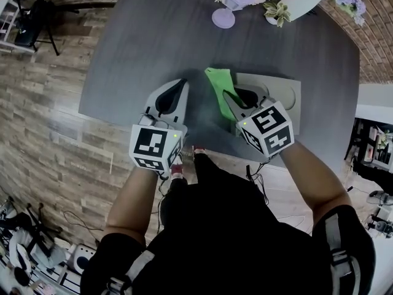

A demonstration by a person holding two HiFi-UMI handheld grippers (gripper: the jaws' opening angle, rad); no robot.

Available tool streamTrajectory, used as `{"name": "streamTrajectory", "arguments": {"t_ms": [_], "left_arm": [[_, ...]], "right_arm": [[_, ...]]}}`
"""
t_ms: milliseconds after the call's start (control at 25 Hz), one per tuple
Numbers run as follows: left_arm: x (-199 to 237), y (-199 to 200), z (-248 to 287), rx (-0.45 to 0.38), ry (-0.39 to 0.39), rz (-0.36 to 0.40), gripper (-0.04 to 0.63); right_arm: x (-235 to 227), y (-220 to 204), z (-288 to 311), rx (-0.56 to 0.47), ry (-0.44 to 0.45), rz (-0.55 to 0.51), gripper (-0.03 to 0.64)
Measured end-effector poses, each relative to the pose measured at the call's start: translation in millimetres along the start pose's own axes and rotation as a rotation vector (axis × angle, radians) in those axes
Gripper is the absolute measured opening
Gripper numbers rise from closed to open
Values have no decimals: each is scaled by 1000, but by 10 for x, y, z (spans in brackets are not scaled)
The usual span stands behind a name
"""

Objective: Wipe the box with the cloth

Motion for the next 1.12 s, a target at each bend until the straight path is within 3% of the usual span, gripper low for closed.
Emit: {"name": "streamTrajectory", "arguments": {"t_ms": [1120], "left_arm": [[268,116,242,28,78,46,9]], "right_arm": [[-839,300,565,-16,-43,0,37]]}}
Point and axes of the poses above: the fingertips, and each gripper's own axes: z forward along the fingers, x to its left, y out of its top, the point moved 8 cm from there along -z, backward along the fingers, and after that the axes turned 10 degrees about -x, right-handed, at the moved point
